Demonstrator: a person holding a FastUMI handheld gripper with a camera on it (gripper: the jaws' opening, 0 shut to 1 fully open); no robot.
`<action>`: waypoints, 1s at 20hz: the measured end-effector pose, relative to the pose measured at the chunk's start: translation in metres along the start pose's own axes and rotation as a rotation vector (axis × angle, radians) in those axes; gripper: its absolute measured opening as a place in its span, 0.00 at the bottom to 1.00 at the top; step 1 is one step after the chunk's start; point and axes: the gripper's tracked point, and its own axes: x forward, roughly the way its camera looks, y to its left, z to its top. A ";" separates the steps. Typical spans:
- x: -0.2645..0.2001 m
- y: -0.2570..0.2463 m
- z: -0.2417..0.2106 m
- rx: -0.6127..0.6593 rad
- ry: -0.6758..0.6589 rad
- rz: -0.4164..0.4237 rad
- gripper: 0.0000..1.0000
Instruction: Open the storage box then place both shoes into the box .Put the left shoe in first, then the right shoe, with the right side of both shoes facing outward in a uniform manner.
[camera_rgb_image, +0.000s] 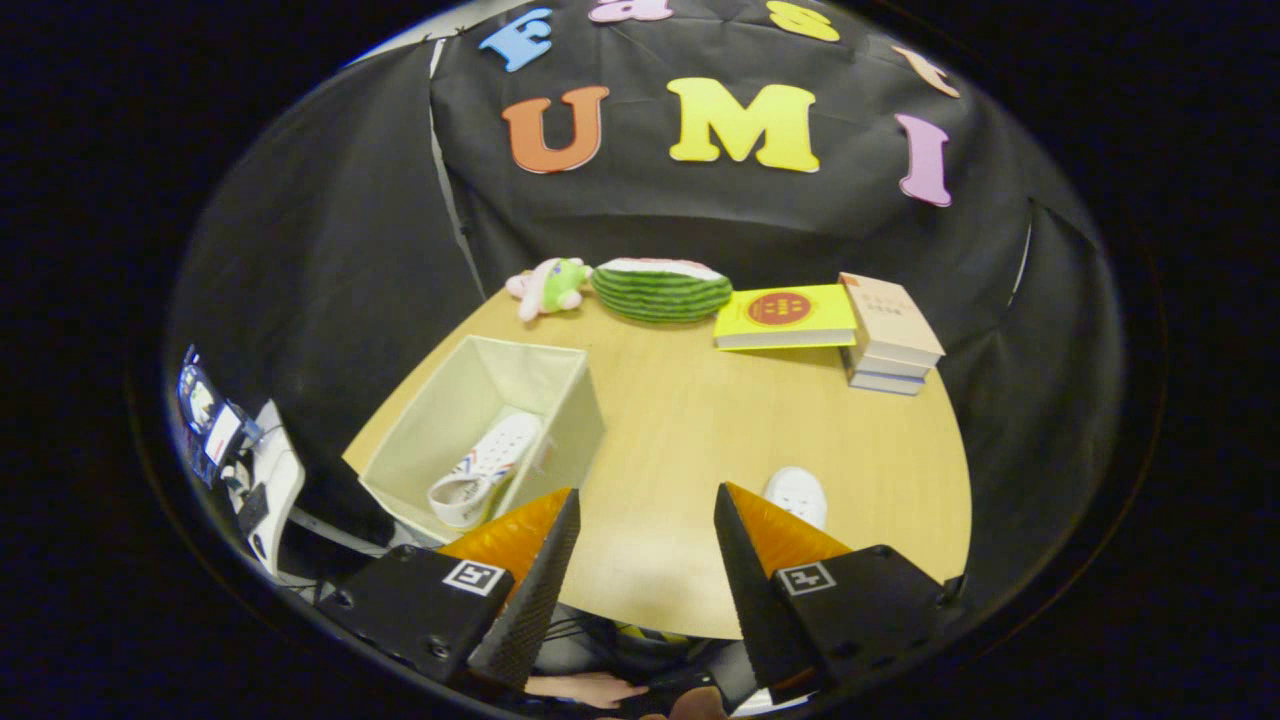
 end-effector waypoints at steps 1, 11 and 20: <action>0.003 -0.019 -0.012 -0.001 0.026 -0.026 0.84; 0.088 -0.143 -0.139 0.099 0.323 -0.076 0.84; 0.137 -0.156 -0.172 0.213 0.433 -0.017 0.78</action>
